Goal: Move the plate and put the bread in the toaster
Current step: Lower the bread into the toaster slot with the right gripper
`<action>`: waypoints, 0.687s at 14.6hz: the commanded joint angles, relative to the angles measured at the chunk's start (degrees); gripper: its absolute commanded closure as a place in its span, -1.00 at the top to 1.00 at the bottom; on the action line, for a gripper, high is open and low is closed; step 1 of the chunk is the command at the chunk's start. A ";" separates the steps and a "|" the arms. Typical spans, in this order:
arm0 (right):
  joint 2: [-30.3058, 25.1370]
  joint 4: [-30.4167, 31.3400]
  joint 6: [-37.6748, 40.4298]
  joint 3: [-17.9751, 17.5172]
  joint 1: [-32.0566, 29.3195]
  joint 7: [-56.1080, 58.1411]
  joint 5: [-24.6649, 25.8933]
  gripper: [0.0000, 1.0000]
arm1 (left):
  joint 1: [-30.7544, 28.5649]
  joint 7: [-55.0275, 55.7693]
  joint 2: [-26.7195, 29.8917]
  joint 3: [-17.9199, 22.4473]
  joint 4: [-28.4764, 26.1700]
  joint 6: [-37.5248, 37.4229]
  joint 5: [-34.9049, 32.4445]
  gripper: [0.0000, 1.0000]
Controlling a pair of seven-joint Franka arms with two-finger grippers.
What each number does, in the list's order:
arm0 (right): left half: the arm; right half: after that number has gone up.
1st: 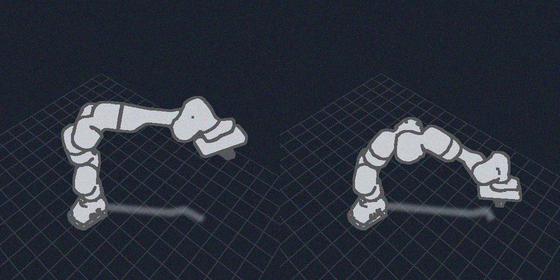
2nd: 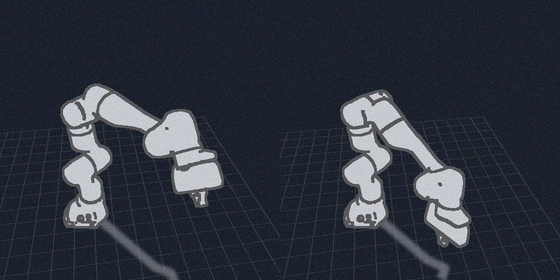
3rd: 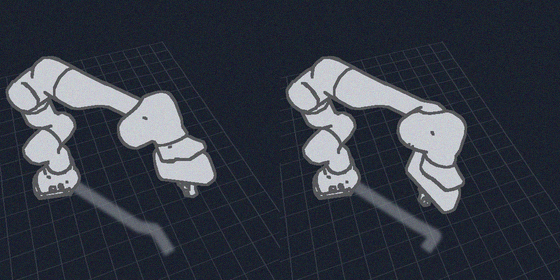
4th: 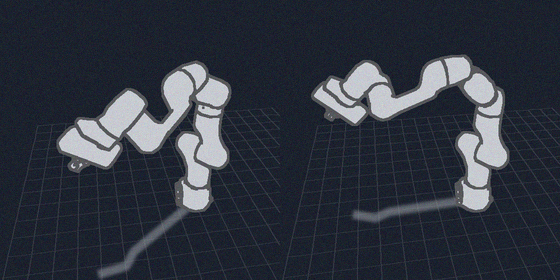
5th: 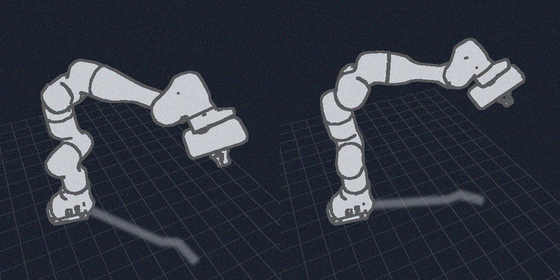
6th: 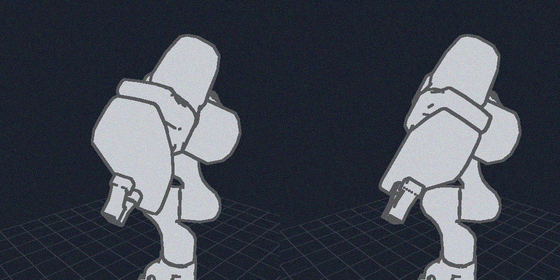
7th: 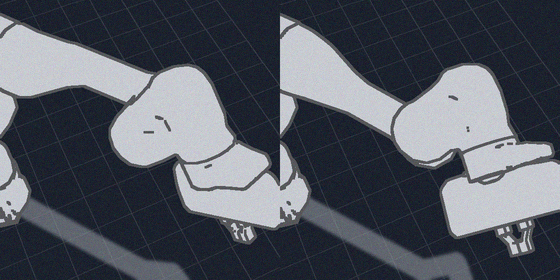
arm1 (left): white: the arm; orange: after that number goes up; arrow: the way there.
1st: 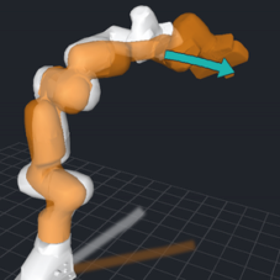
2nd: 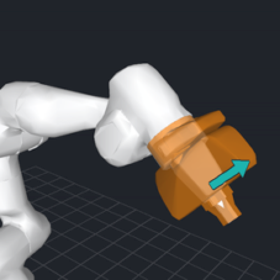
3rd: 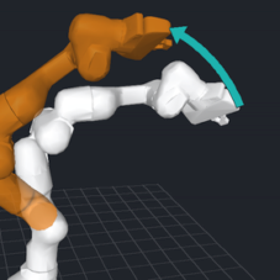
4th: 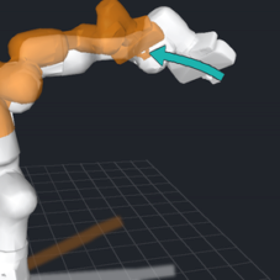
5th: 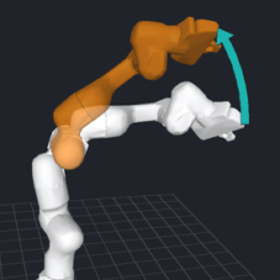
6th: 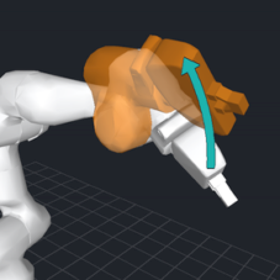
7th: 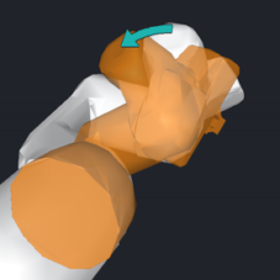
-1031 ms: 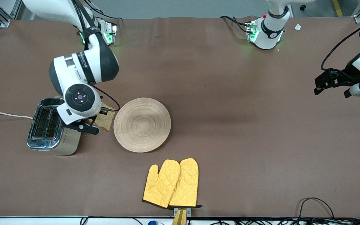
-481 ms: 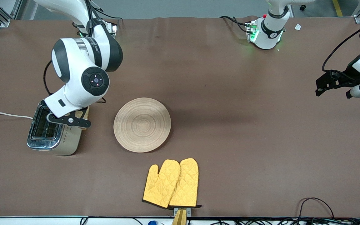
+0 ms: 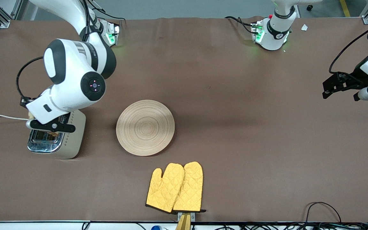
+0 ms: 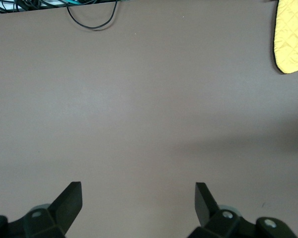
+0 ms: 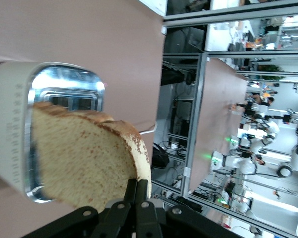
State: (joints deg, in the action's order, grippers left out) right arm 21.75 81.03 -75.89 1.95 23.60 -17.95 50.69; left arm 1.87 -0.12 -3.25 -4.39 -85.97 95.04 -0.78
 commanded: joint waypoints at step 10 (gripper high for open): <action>5.22 2.29 1.19 -0.54 -4.26 -3.75 1.69 -0.99 | 0.15 1.09 0.35 -0.18 -0.34 0.50 -1.25 1.00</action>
State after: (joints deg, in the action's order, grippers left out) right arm 26.70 82.42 -75.43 2.04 19.80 -19.33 51.23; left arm 1.91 -0.11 -3.25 -4.42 -85.97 95.04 -0.78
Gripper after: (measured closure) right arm 0.987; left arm 0.000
